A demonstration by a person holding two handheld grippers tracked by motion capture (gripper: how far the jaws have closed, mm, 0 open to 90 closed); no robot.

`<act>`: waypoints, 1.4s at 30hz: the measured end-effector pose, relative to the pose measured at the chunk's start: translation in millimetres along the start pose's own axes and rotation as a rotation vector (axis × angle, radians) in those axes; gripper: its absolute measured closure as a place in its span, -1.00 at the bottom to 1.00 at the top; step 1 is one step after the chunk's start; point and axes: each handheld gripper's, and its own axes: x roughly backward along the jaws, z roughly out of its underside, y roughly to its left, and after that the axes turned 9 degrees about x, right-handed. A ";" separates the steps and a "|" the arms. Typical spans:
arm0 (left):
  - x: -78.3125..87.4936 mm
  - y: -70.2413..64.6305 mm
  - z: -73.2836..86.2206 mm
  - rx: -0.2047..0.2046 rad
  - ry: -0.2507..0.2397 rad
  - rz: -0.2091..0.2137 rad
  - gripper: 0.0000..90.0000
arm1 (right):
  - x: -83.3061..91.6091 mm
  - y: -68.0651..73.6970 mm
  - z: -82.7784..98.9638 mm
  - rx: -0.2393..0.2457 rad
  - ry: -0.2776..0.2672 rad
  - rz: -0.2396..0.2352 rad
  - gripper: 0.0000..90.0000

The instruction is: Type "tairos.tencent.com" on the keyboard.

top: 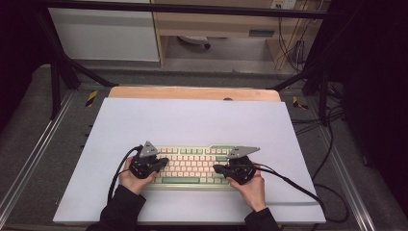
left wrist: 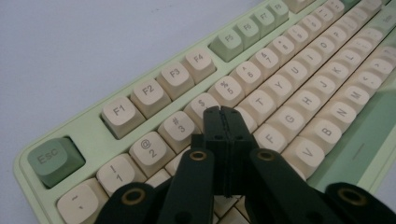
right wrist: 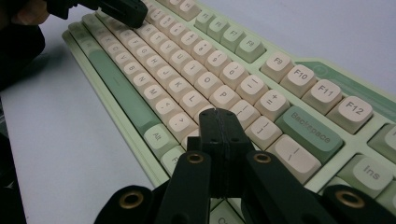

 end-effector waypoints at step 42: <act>41.4 12.1 14.4 0.017 -0.034 0.017 0.99 | -9.9 15.0 -12.2 0.024 -0.012 -0.039 1.00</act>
